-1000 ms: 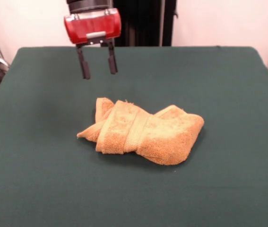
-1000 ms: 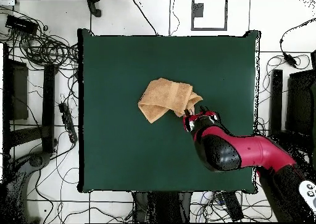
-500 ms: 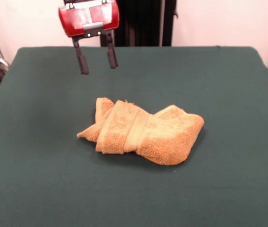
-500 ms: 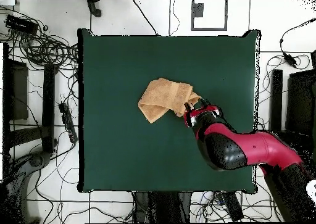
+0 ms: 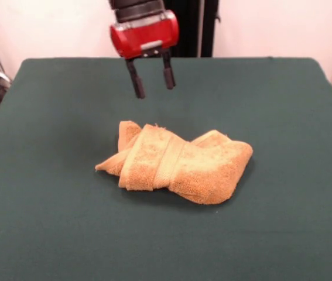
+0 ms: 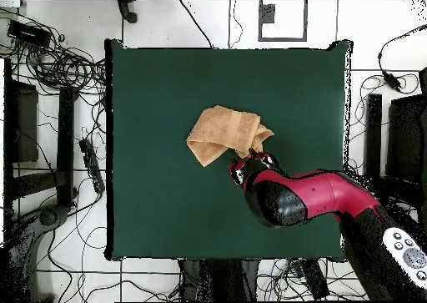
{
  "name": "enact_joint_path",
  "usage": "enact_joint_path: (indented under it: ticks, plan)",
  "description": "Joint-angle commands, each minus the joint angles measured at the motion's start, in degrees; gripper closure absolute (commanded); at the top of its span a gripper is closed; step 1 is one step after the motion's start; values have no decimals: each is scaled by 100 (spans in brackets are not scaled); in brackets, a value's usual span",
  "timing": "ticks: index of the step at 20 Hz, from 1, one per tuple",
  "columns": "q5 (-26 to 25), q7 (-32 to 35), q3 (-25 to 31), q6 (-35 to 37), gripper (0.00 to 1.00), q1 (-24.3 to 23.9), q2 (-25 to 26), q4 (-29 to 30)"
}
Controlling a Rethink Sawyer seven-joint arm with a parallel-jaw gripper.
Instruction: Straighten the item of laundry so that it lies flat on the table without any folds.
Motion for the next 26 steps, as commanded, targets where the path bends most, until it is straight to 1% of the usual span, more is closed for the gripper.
enact_joint_path:
  ticks: [1, 7, 10, 15, 16, 21, 24, 26]
  plan:
    - [-444, -863, -242, 1164, 0, 466, 81, -226]
    - [-631, -613, -169, 994, 0, 434, -137, -69]
    - [-546, -551, 28, 826, 0, 262, -280, 140]
    - [-647, -419, 83, 445, 0, 22, -144, 335]
    - [-584, -560, 143, 602, 0, 34, 14, 37]
    - [-927, -532, -56, 441, 0, 26, 421, -263]
    - [-977, -589, -38, 500, 0, 40, 701, -542]
    - [-1101, -542, -97, 448, 0, 88, 864, -691]
